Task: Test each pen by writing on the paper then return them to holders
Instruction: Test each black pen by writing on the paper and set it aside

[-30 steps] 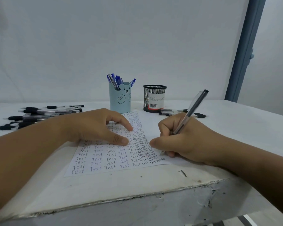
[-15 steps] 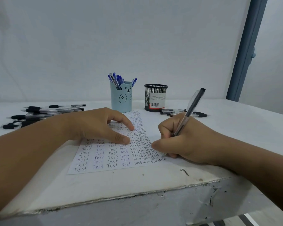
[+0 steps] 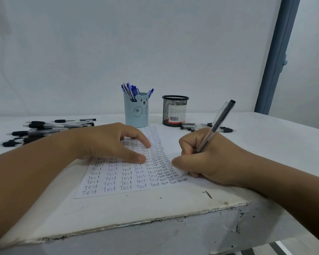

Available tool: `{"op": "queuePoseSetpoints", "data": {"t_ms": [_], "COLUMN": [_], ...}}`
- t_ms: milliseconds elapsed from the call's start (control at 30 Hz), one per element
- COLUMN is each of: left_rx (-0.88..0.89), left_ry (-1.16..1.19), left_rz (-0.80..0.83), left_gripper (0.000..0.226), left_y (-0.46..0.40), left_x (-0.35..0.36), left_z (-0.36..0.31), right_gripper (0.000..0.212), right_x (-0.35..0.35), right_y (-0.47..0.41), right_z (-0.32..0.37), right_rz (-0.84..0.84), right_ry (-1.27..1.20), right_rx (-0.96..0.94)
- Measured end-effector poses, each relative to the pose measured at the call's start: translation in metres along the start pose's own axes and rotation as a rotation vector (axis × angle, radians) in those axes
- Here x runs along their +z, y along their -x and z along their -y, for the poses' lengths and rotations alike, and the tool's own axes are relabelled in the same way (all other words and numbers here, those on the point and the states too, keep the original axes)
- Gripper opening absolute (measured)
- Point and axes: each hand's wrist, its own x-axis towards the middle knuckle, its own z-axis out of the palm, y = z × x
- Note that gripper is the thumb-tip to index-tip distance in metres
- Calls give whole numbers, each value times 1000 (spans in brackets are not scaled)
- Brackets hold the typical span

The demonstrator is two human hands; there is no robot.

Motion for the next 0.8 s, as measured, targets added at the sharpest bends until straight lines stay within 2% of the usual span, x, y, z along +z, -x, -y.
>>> {"op": "queuePoseSetpoints", "data": {"t_ms": [800], "left_rx": [-1], "left_ry": [-11], "left_rz": [7], "left_gripper": [73], "left_y": [-1], "left_x": [-1], "left_z": [2], "right_gripper": [44], "right_x": [-1], "right_y": [0], "right_z": [-1], "right_rz": [13], "right_ry": [24], "right_rx": [2]}}
